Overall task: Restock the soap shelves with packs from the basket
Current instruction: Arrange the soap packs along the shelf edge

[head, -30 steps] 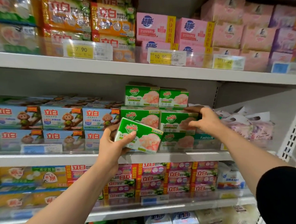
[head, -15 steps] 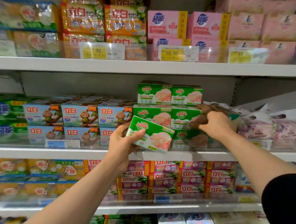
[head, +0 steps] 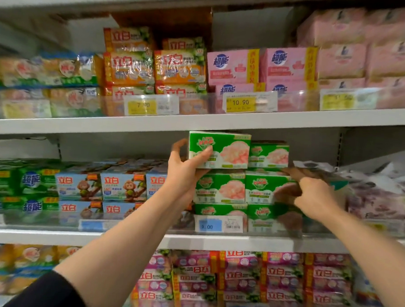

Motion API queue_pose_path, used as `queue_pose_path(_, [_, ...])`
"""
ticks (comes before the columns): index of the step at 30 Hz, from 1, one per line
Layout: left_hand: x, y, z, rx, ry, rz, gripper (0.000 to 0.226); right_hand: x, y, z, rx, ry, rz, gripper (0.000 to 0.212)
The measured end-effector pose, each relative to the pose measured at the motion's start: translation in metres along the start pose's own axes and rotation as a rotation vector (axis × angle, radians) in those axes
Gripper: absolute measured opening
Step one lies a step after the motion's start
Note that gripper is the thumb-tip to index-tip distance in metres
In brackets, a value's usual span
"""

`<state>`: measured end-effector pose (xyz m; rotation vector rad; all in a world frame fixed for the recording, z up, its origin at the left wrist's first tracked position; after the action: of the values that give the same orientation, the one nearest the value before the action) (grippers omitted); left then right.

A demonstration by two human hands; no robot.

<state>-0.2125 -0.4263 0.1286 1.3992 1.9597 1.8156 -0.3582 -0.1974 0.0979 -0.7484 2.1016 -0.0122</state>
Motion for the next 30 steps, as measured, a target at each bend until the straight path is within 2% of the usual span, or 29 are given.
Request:
queue_pose_path(3, [-0.001,-0.005,-0.014,0.145,0.07,-0.309,0.065,0.0,0.0,0.0,0.002,0.004,0.008,0.031])
queue_pose_path(6, [-0.007,-0.001,-0.018,0.284,0.128,-0.573,0.071,-0.001,-0.001,0.001,-0.006,0.022,-0.017,0.045])
queue_pose_path(10, [-0.015,-0.01,-0.028,0.296,0.111,-0.809,0.052,-0.002,-0.001,0.003,-0.022,0.035,-0.049,0.054])
queue_pose_path(11, [-0.015,-0.012,-0.031,0.323,0.112,-0.861,0.055,-0.001,0.0,0.003,-0.01,0.031,-0.058,0.052])
queue_pose_path(13, [-0.015,-0.016,-0.039,0.358,0.12,-0.916,0.058,-0.002,0.001,0.002,-0.003,0.024,-0.079,0.046])
queue_pose_path(16, [-0.008,-0.016,-0.045,0.398,0.146,-1.064,0.046,-0.004,0.004,-0.001,0.022,-0.03,-0.095,0.018])
queue_pose_path(18, [-0.006,-0.015,-0.046,0.406,0.173,-1.151,0.048,-0.004,0.007,-0.003,0.031,-0.072,-0.131,0.015])
queue_pose_path(19, [-0.005,-0.016,-0.046,0.405,0.175,-1.177,0.048,-0.002,0.009,-0.004,0.017,-0.072,-0.161,0.021])
queue_pose_path(21, [-0.005,-0.019,-0.047,0.436,0.17,-1.253,0.049,0.0,0.011,-0.004,-0.022,-0.077,-0.206,0.06])
queue_pose_path(22, [-0.005,-0.02,-0.046,0.452,0.168,-1.295,0.051,0.001,0.012,-0.003,-0.012,-0.089,-0.226,0.064])
queue_pose_path(23, [-0.005,-0.02,-0.046,0.464,0.167,-1.328,0.052,0.004,0.015,-0.004,0.027,-0.102,-0.244,0.057])
queue_pose_path(25, [-0.006,-0.021,-0.046,0.472,0.165,-1.35,0.053,0.005,0.019,-0.007,0.129,-0.106,-0.291,0.023])
queue_pose_path(26, [-0.005,-0.021,-0.045,0.476,0.161,-1.344,0.052,0.006,0.019,-0.007,0.15,-0.111,-0.296,0.015])
queue_pose_path(28, [-0.006,-0.023,-0.044,0.478,0.165,-1.349,0.052,0.006,0.017,-0.009,0.109,-0.113,-0.209,0.017])
queue_pose_path(30, [-0.007,-0.026,-0.037,0.486,0.187,-1.342,0.048,0.008,0.014,-0.009,0.039,-0.092,-0.128,0.046])
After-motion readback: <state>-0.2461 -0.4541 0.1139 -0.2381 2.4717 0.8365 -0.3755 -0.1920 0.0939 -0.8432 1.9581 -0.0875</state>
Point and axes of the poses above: each hand's wrist, its own z-axis away from the middle knuckle, its own x-axis out of the palm, y = z × x, the point moved 5 cm from there along -z, towards the middle knuckle, and after that the axes turned 13 degrees about y, right-handed, at the moved point
